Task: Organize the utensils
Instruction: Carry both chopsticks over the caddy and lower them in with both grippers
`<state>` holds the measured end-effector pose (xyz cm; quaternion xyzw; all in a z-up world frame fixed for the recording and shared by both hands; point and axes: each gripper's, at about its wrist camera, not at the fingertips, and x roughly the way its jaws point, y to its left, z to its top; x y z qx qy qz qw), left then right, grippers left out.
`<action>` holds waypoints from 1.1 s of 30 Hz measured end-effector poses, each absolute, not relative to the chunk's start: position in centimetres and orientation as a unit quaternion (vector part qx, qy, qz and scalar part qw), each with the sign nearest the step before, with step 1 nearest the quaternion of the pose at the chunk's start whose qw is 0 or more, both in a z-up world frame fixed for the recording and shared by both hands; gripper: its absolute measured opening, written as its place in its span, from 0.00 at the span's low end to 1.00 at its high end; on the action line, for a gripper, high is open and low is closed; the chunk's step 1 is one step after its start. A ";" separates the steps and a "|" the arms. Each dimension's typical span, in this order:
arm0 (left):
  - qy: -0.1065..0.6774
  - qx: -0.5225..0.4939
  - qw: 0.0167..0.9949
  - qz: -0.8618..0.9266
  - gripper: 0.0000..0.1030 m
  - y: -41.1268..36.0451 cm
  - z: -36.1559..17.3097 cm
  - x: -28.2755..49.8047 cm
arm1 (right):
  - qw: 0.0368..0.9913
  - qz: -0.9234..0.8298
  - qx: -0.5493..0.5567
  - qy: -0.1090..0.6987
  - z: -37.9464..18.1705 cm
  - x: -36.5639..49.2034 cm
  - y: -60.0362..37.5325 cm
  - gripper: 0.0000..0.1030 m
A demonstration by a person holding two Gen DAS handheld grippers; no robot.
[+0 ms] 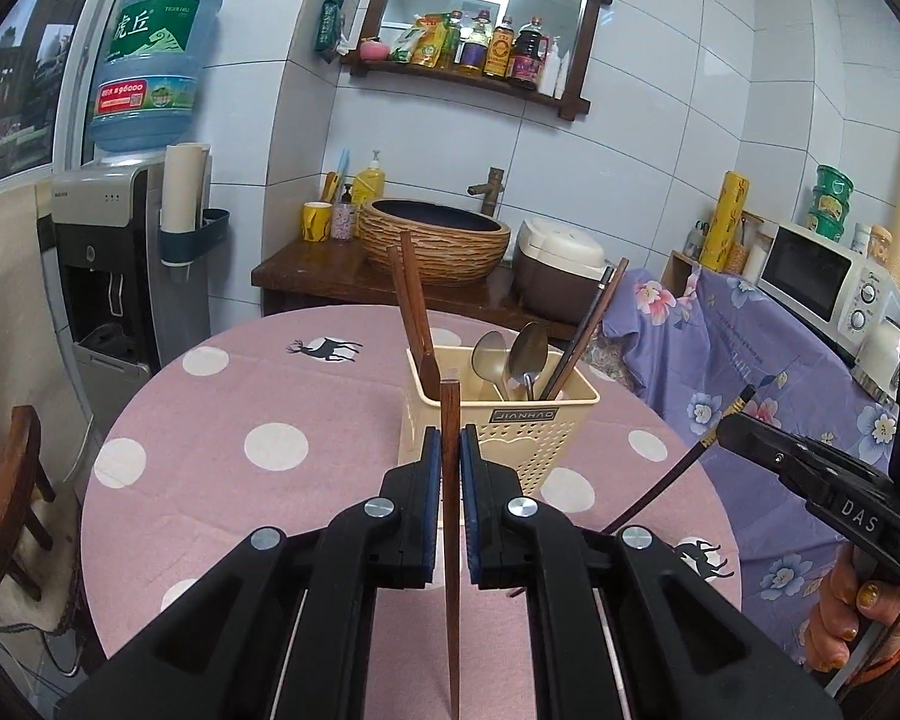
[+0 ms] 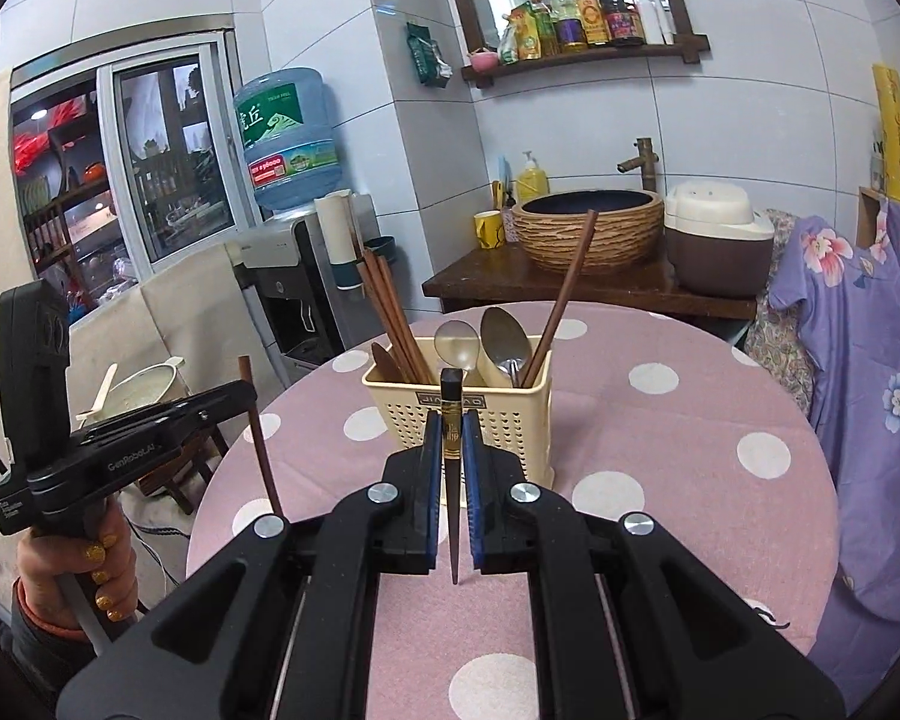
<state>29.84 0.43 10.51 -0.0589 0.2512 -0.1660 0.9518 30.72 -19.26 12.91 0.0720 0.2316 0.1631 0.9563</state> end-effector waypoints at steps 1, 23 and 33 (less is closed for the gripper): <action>0.250 -0.060 0.952 -0.167 0.07 0.5 10.7 29.7 | 0.957 0.163 0.069 0.232 13.0 30.7 -19.1 0.07; 0.197 -0.064 0.956 -0.210 0.07 0.0 18.5 30.4 | 0.953 0.199 0.057 0.219 20.5 32.3 -20.0 0.07; 0.138 -0.082 0.973 -0.167 0.07 -1.2 25.4 35.3 | 0.975 0.147 0.055 0.160 27.8 37.1 -20.2 0.07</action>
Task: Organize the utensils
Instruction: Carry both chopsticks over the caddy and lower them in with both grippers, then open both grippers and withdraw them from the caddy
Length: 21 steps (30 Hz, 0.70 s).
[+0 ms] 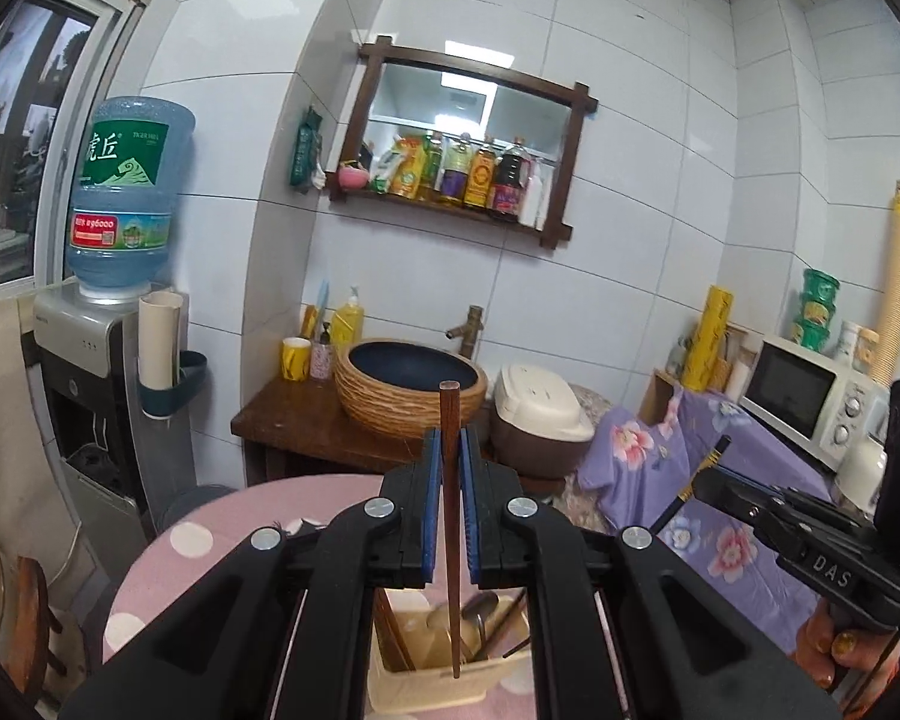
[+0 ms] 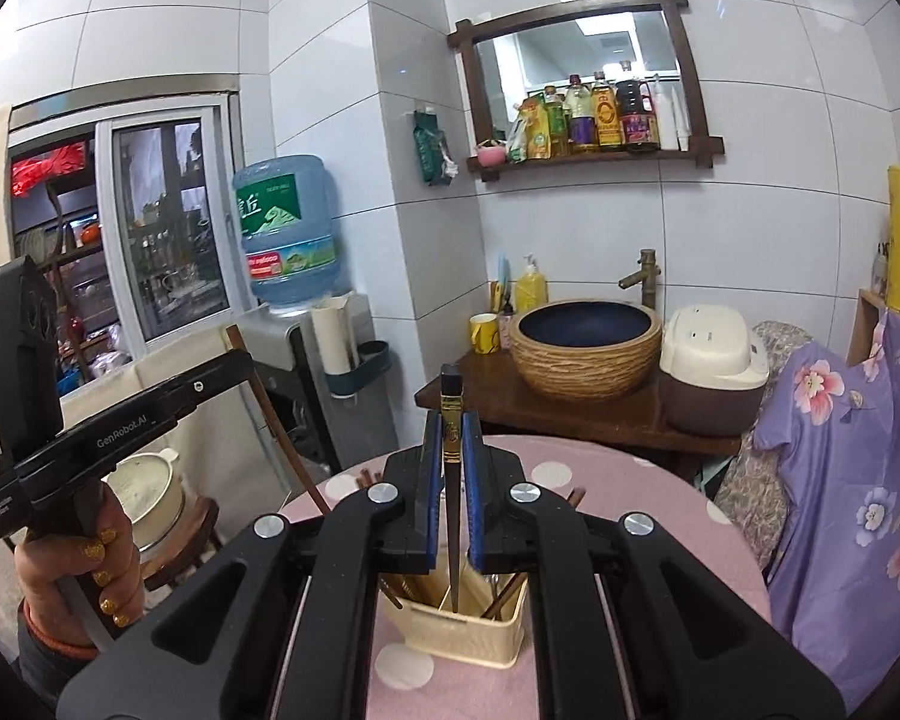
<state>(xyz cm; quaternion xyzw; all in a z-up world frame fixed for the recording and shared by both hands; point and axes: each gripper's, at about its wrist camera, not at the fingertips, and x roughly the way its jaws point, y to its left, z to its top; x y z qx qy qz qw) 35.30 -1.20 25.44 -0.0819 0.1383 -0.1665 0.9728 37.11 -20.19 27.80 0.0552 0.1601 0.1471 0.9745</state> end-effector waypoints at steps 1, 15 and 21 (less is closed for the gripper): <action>0.139 -0.079 0.975 -0.157 0.07 -1.5 25.2 35.9 | 0.975 0.142 0.054 0.160 27.7 37.6 -20.1 0.07; 0.214 -0.054 0.968 -0.121 0.07 -3.5 14.6 40.0 | 0.961 0.121 0.057 0.241 17.4 43.0 -18.8 0.07; 0.239 -0.047 0.963 -0.117 0.07 -4.0 11.9 40.9 | 0.961 0.113 0.061 0.247 15.4 43.4 -18.9 0.08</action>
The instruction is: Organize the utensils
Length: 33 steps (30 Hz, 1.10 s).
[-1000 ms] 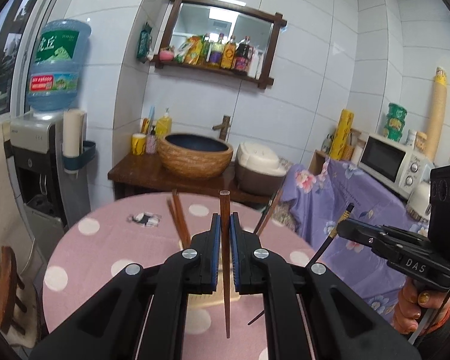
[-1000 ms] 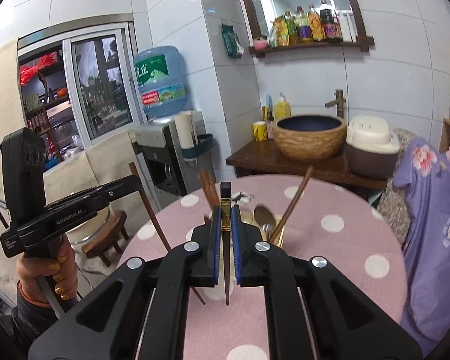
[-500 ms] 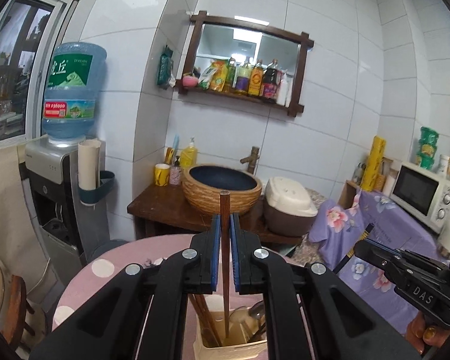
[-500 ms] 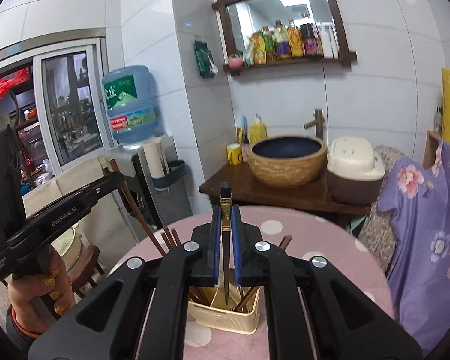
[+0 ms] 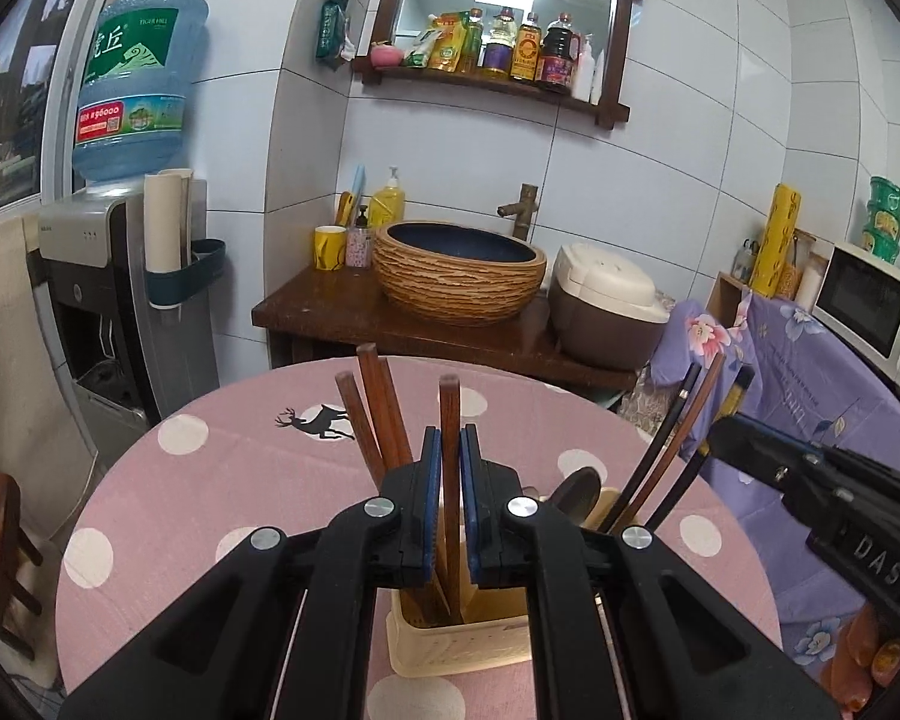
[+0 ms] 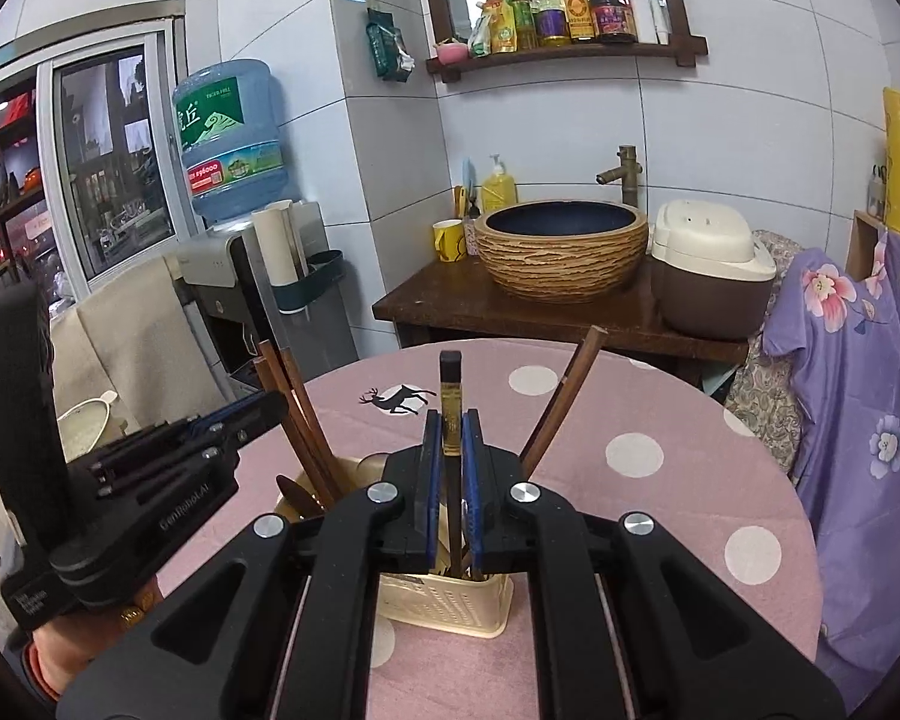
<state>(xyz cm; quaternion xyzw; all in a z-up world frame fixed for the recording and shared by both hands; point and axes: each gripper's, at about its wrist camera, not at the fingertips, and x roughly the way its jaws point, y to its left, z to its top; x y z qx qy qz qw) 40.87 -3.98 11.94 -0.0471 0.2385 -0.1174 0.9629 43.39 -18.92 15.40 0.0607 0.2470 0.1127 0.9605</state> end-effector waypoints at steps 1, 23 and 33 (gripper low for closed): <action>0.238 -0.043 0.964 -0.115 0.07 -4.1 11.8 40.9 | 0.960 0.112 0.063 0.249 15.3 43.4 -19.0 0.08; 0.145 -0.015 0.987 -0.070 0.95 -0.9 8.4 28.0 | 0.987 0.007 0.028 0.160 9.6 30.2 -20.3 0.94; 0.138 -0.048 0.989 -0.001 0.95 1.9 1.3 14.1 | 0.986 -0.010 0.009 0.168 0.7 16.3 -16.9 0.94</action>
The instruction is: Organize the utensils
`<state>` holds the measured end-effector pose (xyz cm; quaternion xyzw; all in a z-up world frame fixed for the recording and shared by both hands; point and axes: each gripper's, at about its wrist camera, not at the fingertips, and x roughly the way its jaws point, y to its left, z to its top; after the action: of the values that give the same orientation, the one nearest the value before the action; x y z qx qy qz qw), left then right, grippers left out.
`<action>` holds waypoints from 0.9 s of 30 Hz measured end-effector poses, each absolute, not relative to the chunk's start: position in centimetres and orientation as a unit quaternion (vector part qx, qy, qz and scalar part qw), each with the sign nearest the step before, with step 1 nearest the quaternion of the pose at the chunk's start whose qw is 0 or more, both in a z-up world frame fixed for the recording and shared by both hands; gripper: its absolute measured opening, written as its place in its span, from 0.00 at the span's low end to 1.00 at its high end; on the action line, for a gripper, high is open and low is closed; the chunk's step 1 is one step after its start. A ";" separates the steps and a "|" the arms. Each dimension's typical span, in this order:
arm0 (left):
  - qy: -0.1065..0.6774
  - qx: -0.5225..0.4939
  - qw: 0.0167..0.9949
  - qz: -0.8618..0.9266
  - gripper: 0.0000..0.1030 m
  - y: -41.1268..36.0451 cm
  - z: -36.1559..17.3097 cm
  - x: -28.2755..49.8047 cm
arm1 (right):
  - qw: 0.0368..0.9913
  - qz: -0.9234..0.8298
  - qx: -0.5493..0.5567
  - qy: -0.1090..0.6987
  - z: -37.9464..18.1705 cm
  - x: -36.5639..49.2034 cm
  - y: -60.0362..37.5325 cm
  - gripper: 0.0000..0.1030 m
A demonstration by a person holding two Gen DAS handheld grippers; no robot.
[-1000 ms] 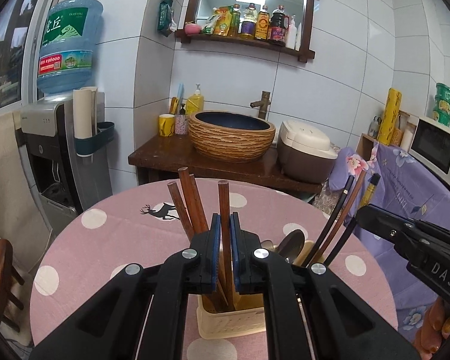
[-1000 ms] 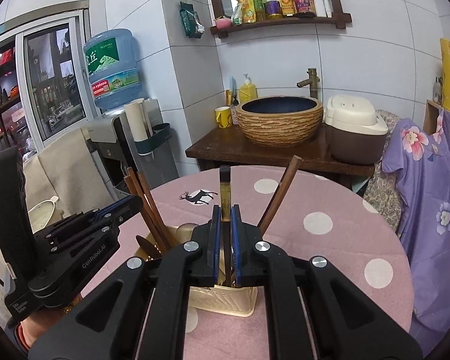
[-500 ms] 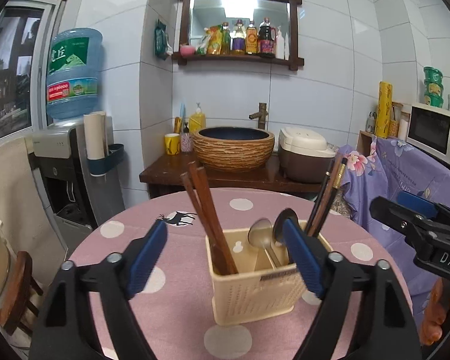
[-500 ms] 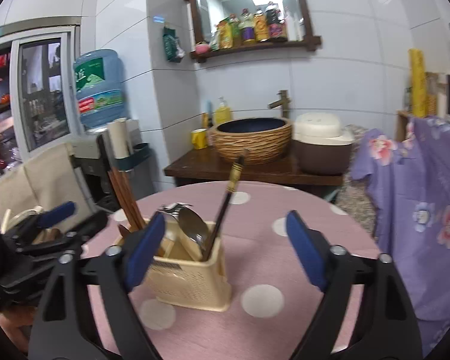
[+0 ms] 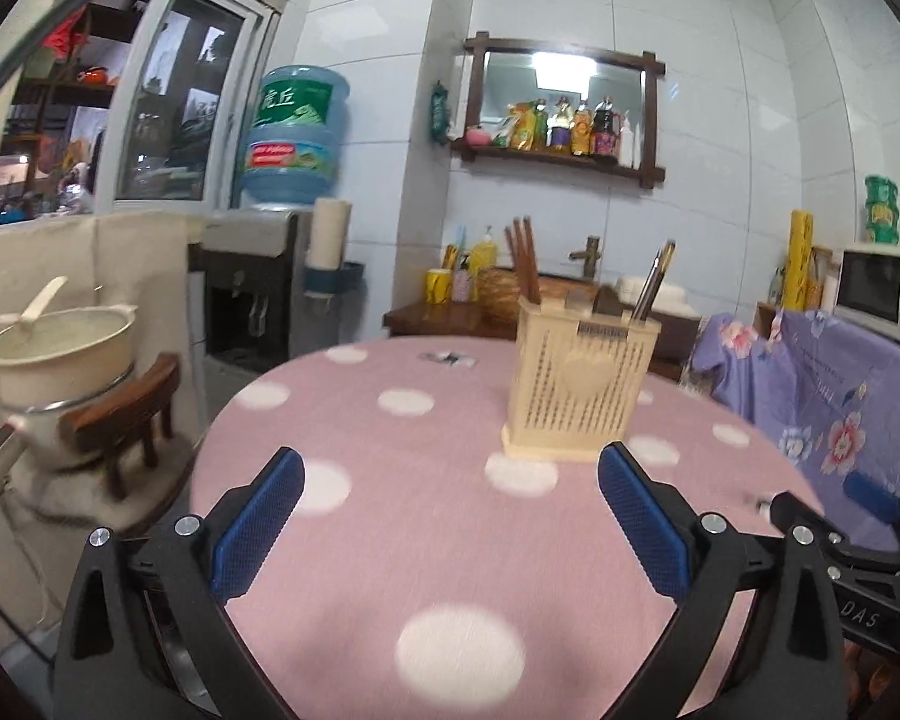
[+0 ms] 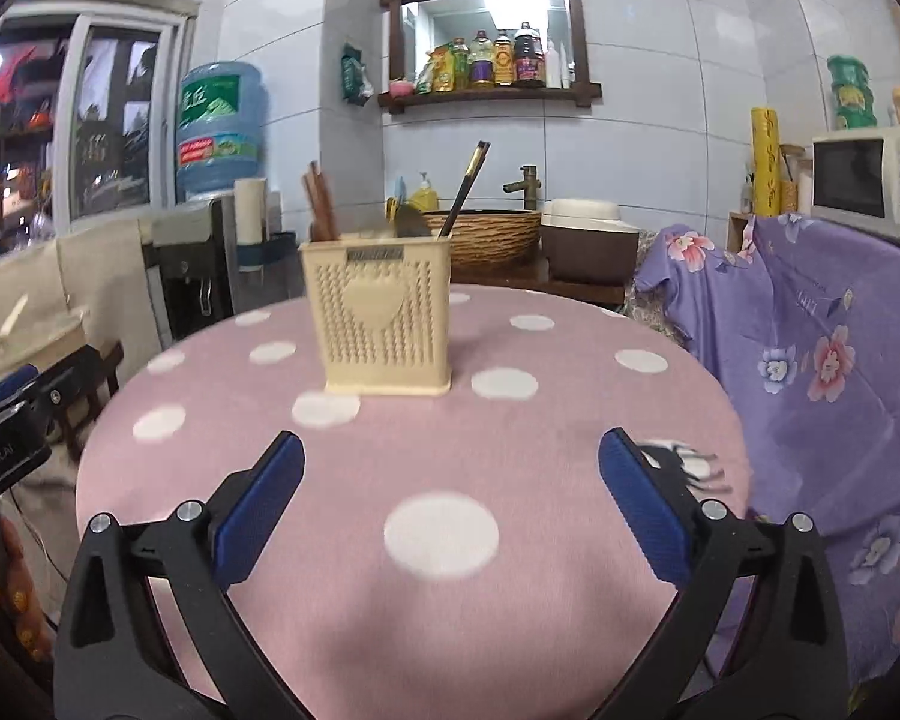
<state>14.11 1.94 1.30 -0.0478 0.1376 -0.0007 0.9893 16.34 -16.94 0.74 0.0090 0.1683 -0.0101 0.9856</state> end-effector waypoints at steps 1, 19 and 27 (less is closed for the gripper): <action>0.142 -0.048 0.989 0.002 0.95 2.0 0.8 13.0 | 0.986 -0.017 0.004 0.167 0.2 15.3 -16.9 0.94; 0.133 -0.036 0.990 -0.006 0.95 1.3 -1.9 2.2 | 0.989 -0.045 0.022 0.137 -1.4 3.0 -17.3 0.94; 0.123 -0.035 0.992 -0.012 0.95 1.2 -1.7 1.2 | 0.990 -0.036 0.015 0.132 -1.0 2.1 -16.9 0.94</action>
<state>1.18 1.22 -1.69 -0.0347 0.1233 -0.0123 0.9917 2.12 -16.90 -1.05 0.0147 0.1322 -0.0357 0.9905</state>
